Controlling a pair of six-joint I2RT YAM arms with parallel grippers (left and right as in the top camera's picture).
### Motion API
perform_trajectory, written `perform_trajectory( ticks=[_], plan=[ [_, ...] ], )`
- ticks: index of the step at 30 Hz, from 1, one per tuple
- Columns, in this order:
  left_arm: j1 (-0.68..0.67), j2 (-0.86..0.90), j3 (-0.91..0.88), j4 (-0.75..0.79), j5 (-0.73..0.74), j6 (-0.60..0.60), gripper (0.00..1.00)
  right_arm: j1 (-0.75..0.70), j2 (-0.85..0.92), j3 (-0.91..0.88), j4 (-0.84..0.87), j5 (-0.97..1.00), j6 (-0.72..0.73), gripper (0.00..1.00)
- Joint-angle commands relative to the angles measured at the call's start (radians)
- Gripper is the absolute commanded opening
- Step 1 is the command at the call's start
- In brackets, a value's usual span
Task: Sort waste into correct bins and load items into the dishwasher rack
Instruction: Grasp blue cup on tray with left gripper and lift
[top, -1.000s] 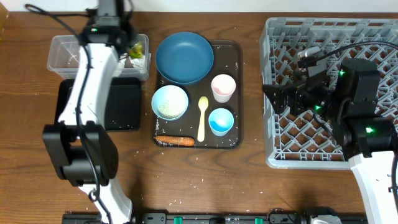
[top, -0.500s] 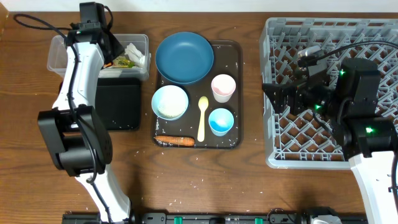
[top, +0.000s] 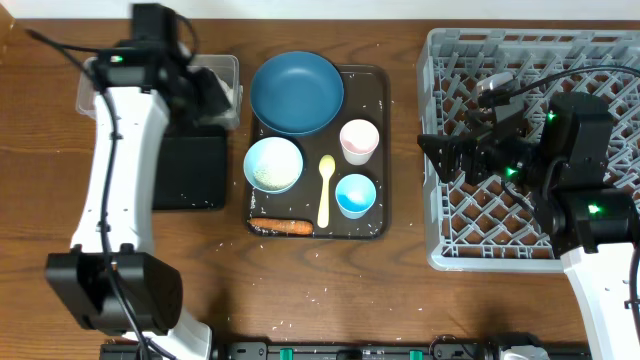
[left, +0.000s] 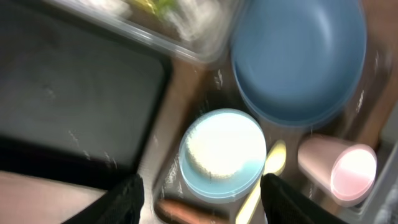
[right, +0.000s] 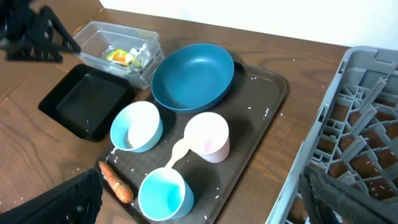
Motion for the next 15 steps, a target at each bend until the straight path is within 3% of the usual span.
perform_trajectory(
  ticks=[1, 15],
  plan=[
    [-0.071, 0.015, -0.013, -0.024, 0.028, 0.044, 0.63, 0.008, 0.001, 0.019, -0.005, -0.02, 0.014, 0.99],
    [-0.377, 0.015, -0.187, -0.027, 0.018, 0.053, 0.63, 0.008, 0.001, 0.019, -0.069, 0.026, 0.014, 0.99]
  ],
)
